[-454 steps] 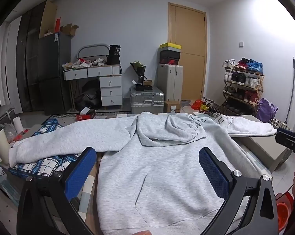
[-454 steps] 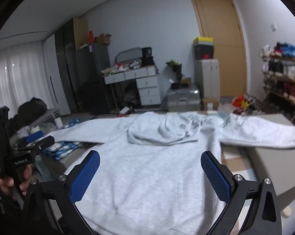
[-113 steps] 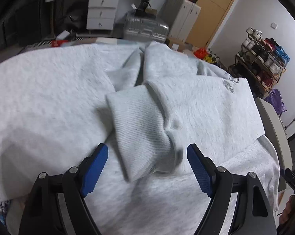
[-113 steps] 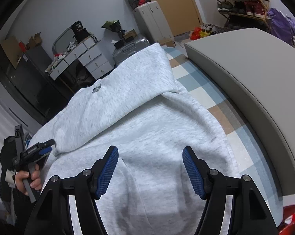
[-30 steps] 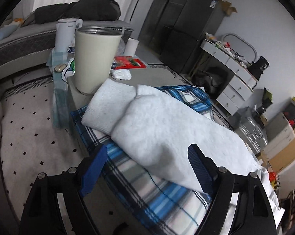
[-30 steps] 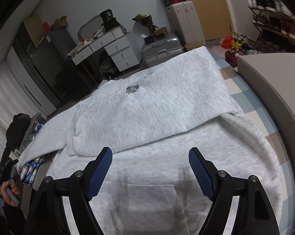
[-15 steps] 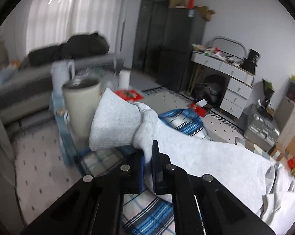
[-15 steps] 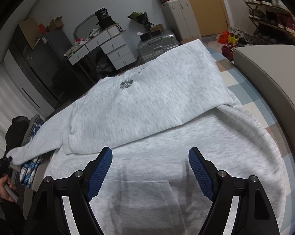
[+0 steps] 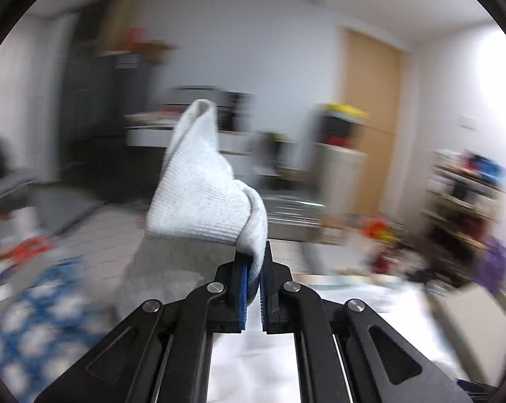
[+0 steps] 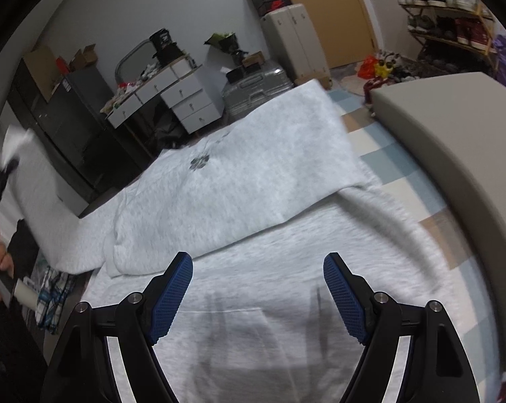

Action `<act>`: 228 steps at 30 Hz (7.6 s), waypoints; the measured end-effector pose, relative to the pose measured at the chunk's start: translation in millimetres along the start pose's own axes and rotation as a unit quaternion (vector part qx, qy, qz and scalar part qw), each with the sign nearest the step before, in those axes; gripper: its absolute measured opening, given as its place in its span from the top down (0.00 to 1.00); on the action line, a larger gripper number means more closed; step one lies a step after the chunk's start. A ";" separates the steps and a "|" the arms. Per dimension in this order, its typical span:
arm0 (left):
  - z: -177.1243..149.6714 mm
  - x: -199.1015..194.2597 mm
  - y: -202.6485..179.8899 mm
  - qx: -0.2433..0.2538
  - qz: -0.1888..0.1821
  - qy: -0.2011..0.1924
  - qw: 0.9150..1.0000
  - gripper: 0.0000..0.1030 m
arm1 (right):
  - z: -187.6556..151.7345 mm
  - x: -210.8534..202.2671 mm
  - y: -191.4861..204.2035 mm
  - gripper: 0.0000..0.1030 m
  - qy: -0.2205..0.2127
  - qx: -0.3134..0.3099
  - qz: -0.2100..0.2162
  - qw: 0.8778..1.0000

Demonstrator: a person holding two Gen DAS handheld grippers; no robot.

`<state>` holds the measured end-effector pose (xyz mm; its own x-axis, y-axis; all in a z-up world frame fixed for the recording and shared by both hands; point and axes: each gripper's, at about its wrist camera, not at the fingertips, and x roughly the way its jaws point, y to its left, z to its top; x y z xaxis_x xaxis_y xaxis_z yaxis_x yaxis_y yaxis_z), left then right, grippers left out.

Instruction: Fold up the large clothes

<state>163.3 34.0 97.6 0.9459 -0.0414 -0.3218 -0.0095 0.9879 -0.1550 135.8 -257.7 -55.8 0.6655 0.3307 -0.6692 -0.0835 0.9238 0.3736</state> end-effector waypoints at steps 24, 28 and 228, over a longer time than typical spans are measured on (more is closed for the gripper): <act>-119.3 32.2 36.5 0.034 0.019 0.191 0.981 0.36 | 68.3 95.8 -26.7 0.22 0.040 0.065 0.015 0.997; -138.6 35.9 50.2 0.010 0.047 0.202 0.978 0.36 | 72.0 130.5 -28.7 0.36 0.057 0.060 -0.028 0.996; -180.1 139.7 -195.5 0.270 -0.240 0.270 0.892 0.02 | 69.7 115.3 -67.4 0.96 -0.064 0.108 0.016 0.992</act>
<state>238.9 -191.9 -85.3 0.5039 -0.4014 -0.7648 0.6509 0.7585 0.0307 269.9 -295.3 -113.4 0.7552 0.3187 -0.5728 0.0456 0.8462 0.5309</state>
